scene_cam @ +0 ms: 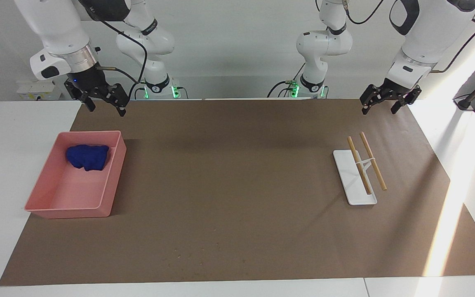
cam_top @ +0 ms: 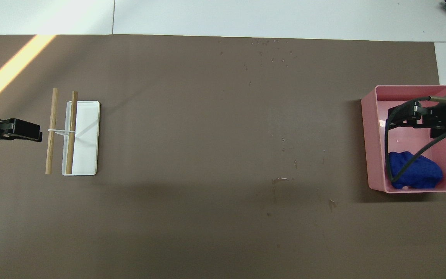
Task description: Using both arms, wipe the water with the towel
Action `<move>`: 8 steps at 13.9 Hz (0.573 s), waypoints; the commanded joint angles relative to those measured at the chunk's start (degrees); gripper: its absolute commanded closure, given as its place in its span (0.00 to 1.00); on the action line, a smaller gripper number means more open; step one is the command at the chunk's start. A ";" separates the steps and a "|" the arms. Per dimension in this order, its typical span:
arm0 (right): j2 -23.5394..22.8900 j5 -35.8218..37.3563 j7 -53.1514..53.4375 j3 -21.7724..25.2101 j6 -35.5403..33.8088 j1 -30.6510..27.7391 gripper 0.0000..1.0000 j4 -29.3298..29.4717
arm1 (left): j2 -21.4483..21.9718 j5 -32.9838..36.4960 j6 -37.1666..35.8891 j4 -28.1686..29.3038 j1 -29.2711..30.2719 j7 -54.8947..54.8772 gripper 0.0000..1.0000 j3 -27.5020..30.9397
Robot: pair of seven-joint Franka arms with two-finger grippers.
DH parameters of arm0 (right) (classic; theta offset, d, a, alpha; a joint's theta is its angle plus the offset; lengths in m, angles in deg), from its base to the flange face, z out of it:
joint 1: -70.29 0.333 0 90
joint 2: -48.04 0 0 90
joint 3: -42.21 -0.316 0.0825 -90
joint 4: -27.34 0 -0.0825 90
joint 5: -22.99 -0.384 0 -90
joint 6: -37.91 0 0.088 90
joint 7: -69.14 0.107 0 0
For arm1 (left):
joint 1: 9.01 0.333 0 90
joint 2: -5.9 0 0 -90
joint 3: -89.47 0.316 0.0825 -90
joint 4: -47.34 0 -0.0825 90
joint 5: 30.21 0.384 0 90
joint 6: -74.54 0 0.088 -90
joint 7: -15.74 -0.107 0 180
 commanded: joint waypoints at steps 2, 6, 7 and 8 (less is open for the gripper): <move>1.93 -0.12 -1.51 0.03 0.85 -0.25 0.00 -2.74 | 0.64 -0.75 0.61 0.22 -0.45 0.25 0.00 0.46; 1.93 0.50 -2.13 -0.06 0.24 -0.08 0.00 -2.74 | 0.64 -0.75 0.61 0.22 -0.36 0.25 0.00 0.46; 1.93 0.50 -2.39 -0.06 0.24 -0.08 0.00 -2.74 | 0.64 -0.75 0.61 0.31 -0.36 0.25 0.00 0.46; 1.93 0.76 -2.56 -0.06 0.59 -0.08 0.00 -2.83 | 0.64 -0.75 0.61 0.31 -0.27 0.25 0.00 0.46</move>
